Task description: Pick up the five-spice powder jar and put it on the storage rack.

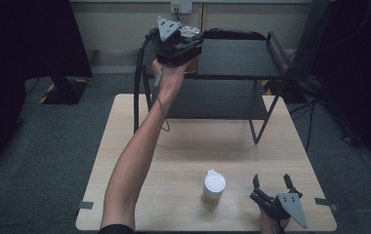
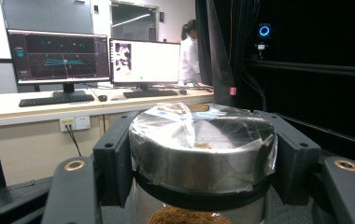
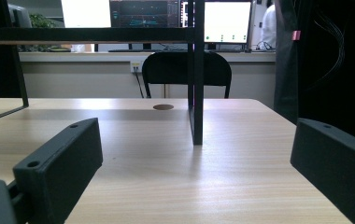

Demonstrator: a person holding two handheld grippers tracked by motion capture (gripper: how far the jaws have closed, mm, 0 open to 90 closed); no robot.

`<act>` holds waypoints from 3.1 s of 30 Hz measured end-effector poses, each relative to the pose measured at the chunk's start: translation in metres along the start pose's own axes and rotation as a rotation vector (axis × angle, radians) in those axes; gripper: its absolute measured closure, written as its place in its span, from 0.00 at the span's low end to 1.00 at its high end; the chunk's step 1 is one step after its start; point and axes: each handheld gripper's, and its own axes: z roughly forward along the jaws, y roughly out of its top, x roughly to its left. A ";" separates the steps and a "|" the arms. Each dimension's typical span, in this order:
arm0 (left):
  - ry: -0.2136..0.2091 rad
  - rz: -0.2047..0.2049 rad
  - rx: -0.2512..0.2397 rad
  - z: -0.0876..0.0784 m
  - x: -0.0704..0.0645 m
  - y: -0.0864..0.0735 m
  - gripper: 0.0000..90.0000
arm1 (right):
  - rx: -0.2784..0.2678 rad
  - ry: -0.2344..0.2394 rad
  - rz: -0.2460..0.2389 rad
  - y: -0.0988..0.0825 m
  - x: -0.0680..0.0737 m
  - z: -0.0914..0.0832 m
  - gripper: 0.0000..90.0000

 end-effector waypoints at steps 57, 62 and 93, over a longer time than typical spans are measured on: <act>0.060 -0.010 -0.089 -0.122 -0.011 -0.074 0.00 | 0.000 -0.016 -0.001 0.000 0.003 0.000 0.01; 0.062 0.004 -0.094 -0.135 -0.015 -0.080 0.00 | 0.000 -0.018 -0.001 0.000 0.003 0.000 0.01; 0.198 0.050 -0.080 -0.223 -0.050 -0.233 0.00 | 0.000 -0.015 -0.002 0.000 0.003 0.000 0.01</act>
